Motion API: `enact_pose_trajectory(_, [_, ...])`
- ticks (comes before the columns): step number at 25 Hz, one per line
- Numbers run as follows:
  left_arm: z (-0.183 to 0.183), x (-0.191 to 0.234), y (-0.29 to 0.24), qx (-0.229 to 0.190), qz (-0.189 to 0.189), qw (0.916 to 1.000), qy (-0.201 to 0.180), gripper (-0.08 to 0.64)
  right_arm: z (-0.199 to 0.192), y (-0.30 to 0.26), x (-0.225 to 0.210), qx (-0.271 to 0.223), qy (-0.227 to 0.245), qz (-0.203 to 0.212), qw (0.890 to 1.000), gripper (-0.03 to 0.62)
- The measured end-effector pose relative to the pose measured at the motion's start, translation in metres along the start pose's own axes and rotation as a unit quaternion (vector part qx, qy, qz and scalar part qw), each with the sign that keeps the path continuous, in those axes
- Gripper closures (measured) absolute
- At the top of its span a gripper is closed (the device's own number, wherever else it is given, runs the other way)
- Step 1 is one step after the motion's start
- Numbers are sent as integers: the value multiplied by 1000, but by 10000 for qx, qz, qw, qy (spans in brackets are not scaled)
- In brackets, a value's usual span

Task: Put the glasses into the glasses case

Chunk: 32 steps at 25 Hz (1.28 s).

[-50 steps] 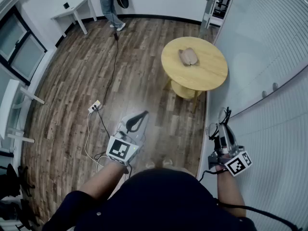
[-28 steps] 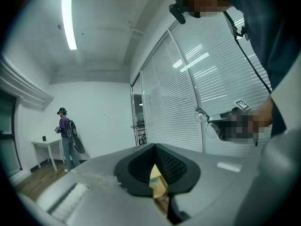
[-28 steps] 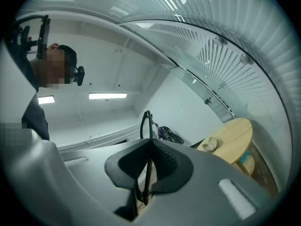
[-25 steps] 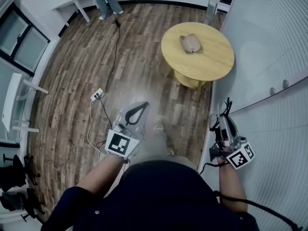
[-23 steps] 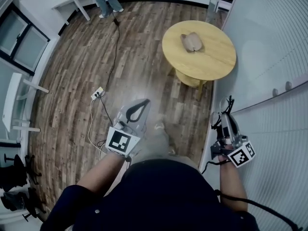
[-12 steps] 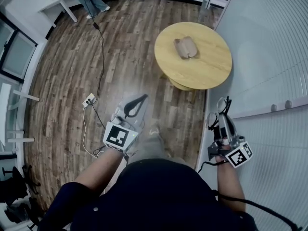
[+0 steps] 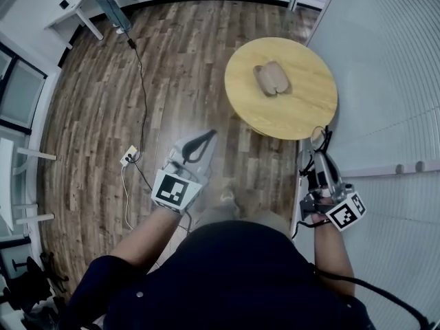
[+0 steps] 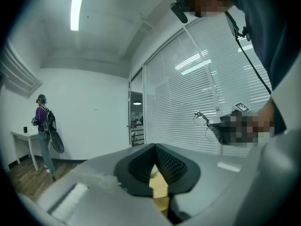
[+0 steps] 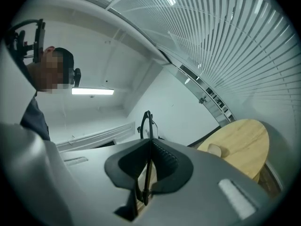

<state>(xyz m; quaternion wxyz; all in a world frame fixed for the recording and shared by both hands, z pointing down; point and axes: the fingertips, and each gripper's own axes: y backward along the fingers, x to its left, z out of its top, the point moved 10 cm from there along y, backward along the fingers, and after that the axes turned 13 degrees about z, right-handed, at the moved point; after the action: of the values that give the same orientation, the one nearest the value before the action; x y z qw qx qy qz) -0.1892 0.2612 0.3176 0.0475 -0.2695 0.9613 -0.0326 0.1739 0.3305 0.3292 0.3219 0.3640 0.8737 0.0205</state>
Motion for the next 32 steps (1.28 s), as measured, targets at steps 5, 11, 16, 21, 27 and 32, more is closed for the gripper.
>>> enact_pose_trajectory(5, [-13, 6, -39, 26, -246, 9996, -109, 560, 3, -6, -11, -96, 41, -116, 9999, 568])
enact_pose_trajectory(11, [-2, -5, -80, -9, -411, 9992, -15, 560, 19, -17, -42, -123, 10, -142, 9998, 568])
enact_pose_trajectory(16, [11, -8, -110, 42, -304, 9995, -56, 560, 34, -31, -86, -126, -258, -39, 9996, 568])
enact_pose_trajectory(21, [22, 0, -137, 76, -16, 9997, -240, 560, 54, -65, -123, 44, -347, 276, 9990, 568])
enact_pose_trajectory(27, [29, 2, -155, 202, 342, 9985, -365, 560, 78, -87, -157, 152, -385, 660, 9970, 568])
enact_pose_trajectory(32, [34, 2, -169, 213, 679, 9970, -300, 560, 84, -100, -184, 354, -541, 814, 9946, 568])
